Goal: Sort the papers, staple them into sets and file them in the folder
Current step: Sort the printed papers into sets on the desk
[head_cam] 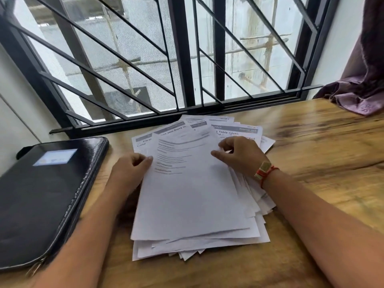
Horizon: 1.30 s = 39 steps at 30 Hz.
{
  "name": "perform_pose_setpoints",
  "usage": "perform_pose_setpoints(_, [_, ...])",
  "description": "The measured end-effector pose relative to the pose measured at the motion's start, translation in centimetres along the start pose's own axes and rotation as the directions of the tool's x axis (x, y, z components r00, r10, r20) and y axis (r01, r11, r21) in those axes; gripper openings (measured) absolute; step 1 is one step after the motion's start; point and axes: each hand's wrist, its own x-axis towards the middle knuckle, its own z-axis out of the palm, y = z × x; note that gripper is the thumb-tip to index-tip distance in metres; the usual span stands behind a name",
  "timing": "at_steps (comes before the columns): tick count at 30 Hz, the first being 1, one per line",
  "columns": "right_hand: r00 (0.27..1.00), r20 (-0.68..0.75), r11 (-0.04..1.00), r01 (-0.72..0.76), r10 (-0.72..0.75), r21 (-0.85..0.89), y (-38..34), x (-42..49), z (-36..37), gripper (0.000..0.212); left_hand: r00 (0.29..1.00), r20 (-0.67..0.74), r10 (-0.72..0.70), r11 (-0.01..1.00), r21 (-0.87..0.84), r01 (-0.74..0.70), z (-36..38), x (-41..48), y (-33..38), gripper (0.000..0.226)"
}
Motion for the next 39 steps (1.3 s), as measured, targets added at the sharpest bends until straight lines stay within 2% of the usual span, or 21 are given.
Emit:
perform_pose_setpoints(3, [0.997, 0.060, 0.999, -0.036, 0.038, -0.030, 0.1, -0.1, 0.0, 0.067, 1.000, 0.016, -0.010, 0.995, 0.102, 0.009, 0.1, -0.3, 0.6, 0.029])
perform_pose_setpoints(5, [0.997, 0.074, 0.999, -0.034, 0.037, -0.042, 0.1, -0.1, 0.0, 0.071, 1.000, 0.022, 0.005, 0.989, 0.146, -0.009, 0.1, -0.4, 0.7, 0.029])
perform_pose_setpoints(9, [0.995, 0.103, 0.996, 0.020, -0.011, -0.091, -0.2, -0.4, 0.0, 0.053, 1.000, 0.006, 0.015, 0.986, 0.164, -0.016, 0.1, -0.2, 0.2, 0.018])
perform_pose_setpoints(12, [0.985, 0.169, 0.993, 0.056, -0.038, -0.103, -0.3, -0.4, 0.4, 0.039, 1.000, -0.005, 0.003, 0.994, 0.112, -0.002, -0.1, 0.3, -0.7, 0.035])
perform_pose_setpoints(15, [0.967, 0.250, 0.986, 0.095, -0.058, -0.138, -0.1, -0.4, 1.0, 0.039, 1.000, -0.020, -0.014, 0.997, 0.078, 0.016, -0.1, 0.5, -1.2, 0.043])
perform_pose_setpoints(19, [0.985, 0.161, 0.993, 0.074, -0.057, -0.097, -0.1, -0.3, 0.7, 0.050, 0.997, -0.051, -0.062, 0.998, 0.006, 0.062, -0.4, 0.8, -1.7, 0.043])
perform_pose_setpoints(22, [0.998, 0.056, 0.984, -0.013, 0.023, -0.177, 0.5, 0.0, 0.2, 0.061, 0.993, -0.066, -0.101, 0.995, -0.005, 0.101, -0.7, 1.4, -2.4, 0.043])
perform_pose_setpoints(25, [0.996, 0.047, 0.978, -0.065, 0.075, -0.199, 0.8, 0.1, 0.2, 0.066, 0.992, -0.065, -0.109, 0.994, -0.014, 0.108, -0.5, 1.6, -2.7, 0.050])
perform_pose_setpoints(30, [0.998, -0.014, 0.993, -0.056, 0.054, -0.108, 0.7, 0.1, 0.4, 0.047, 0.994, -0.064, -0.094, 0.995, -0.027, 0.092, -0.4, 1.7, -2.9, 0.051])
perform_pose_setpoints(34, [0.998, -0.053, 0.999, 0.025, -0.026, -0.030, 0.2, -0.1, 0.4, 0.032, 0.994, -0.065, -0.086, 0.995, -0.049, 0.083, -0.3, 1.6, -2.7, 0.043])
perform_pose_setpoints(36, [0.996, -0.073, 0.999, 0.048, -0.046, 0.018, 0.0, -0.2, 0.4, 0.034, 0.994, -0.075, -0.082, 0.996, -0.050, 0.078, -0.2, 1.5, -2.5, 0.040])
perform_pose_setpoints(39, [0.997, -0.080, 0.990, 0.013, -0.001, 0.144, -0.1, -0.1, 0.2, 0.039, 0.994, -0.083, -0.078, 0.996, -0.048, 0.074, 0.0, 1.5, -2.4, 0.040])
